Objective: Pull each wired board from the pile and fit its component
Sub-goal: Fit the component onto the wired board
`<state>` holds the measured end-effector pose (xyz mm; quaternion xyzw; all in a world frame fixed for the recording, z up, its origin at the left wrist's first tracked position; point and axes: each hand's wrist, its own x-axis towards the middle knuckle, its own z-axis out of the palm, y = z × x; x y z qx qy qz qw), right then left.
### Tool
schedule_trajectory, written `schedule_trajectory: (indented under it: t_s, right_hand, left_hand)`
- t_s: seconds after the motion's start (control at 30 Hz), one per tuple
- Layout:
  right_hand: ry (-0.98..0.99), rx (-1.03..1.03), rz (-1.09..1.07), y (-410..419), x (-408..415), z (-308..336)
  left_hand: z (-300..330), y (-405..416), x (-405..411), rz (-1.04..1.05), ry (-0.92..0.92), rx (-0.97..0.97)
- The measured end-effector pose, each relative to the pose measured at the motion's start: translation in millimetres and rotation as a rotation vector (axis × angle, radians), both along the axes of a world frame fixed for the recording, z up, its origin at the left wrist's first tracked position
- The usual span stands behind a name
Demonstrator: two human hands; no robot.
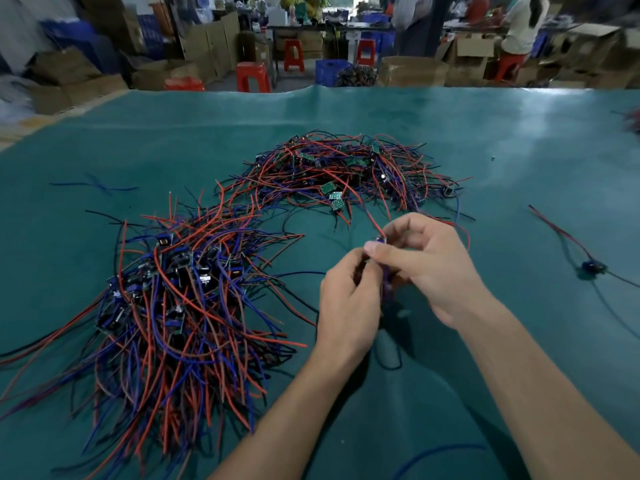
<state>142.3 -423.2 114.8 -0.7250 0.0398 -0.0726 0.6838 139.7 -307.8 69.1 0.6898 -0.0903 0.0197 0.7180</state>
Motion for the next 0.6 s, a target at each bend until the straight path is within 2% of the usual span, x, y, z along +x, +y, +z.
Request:
schedule_trajectory:
  t_s: [0.2, 0.3, 0.4, 0.5, 0.6]
  right_hand:
    - [-0.13, -0.267, -0.052, -4, 5, -10]
    - [-0.087, -0.117, 0.018, -5, 4, -12]
    - [-0.028, -0.056, 0.085, -4, 2, -12]
    - [-0.049, -0.08, 0.054, -8, 4, -10]
    - [-0.043, -0.005, 0.044, -14, 5, -7]
  left_hand:
    - [-1, 3, 2, 0.023, -0.008, -0.089]
    - [-1, 3, 2, 0.018, 0.033, -0.146]
    - [-1, 3, 3, 0.047, 0.027, -0.164]
    - [-2, 2, 3, 0.064, 0.011, -0.087]
    - [-5, 1, 3, 0.032, 0.009, 0.014]
